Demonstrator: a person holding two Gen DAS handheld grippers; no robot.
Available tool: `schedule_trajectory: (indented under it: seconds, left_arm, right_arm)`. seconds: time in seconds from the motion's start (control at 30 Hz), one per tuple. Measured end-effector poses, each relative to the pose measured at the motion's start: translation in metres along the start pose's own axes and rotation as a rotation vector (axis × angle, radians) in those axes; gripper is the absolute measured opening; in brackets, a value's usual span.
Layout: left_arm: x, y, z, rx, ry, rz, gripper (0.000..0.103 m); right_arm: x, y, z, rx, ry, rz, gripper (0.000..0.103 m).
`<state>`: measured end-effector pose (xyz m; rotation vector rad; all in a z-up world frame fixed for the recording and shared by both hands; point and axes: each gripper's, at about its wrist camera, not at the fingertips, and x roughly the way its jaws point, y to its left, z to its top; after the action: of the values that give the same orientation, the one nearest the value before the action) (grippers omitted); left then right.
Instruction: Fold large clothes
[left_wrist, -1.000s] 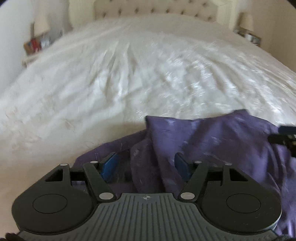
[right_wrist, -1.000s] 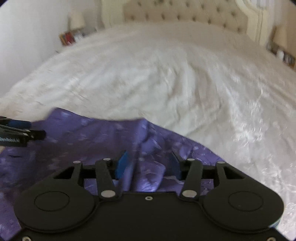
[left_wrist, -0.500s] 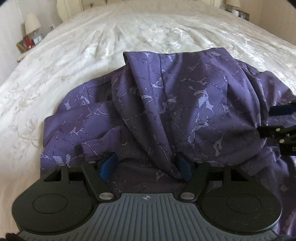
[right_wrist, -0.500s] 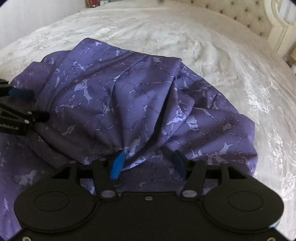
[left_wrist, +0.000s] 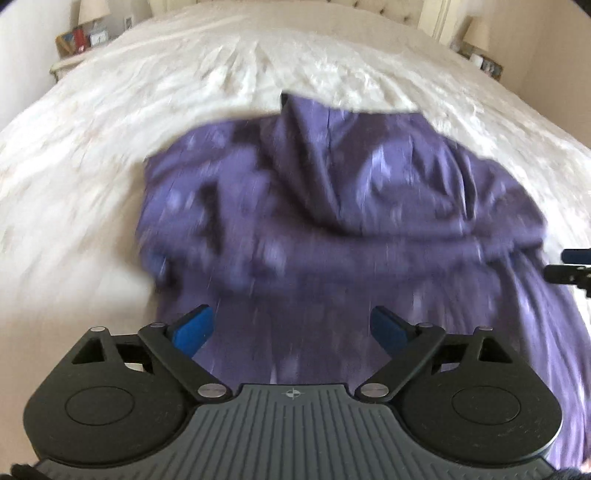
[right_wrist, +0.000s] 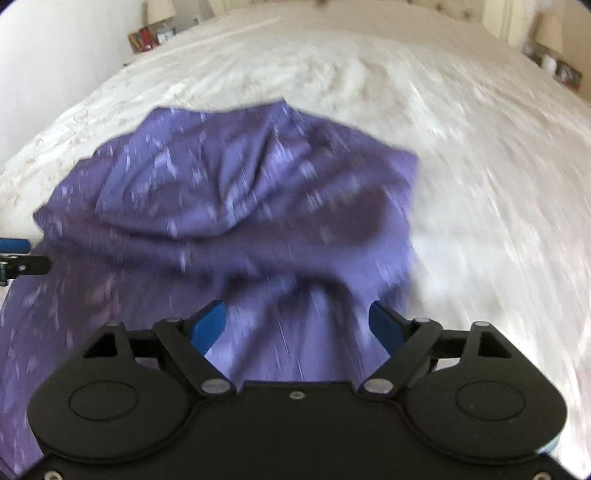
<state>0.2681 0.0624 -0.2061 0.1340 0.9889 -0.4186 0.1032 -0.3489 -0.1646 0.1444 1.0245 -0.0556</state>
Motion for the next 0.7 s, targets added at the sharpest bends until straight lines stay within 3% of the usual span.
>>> schedule_trajectory:
  seconds: [0.23, 0.33, 0.47, 0.7]
  left_arm:
    - [-0.027, 0.019, -0.07, -0.017, 0.117, 0.04, 0.094]
    - [-0.035, 0.03, -0.096, -0.074, 0.159, 0.015, 0.098]
    - [-0.043, 0.032, -0.12, -0.102, 0.169, -0.02, 0.1]
    - [-0.05, 0.028, -0.146, -0.079, 0.162, -0.049, 0.103]
  right_arm:
    - [-0.028, -0.024, -0.068, 0.116, 0.14, -0.023, 0.086]
    - [-0.035, -0.031, -0.094, 0.18, 0.198, -0.024, 0.087]
    - [-0.044, -0.038, -0.124, 0.299, 0.233, 0.01, 0.091]
    - [-0.041, -0.019, -0.151, 0.278, 0.291, 0.069, 0.103]
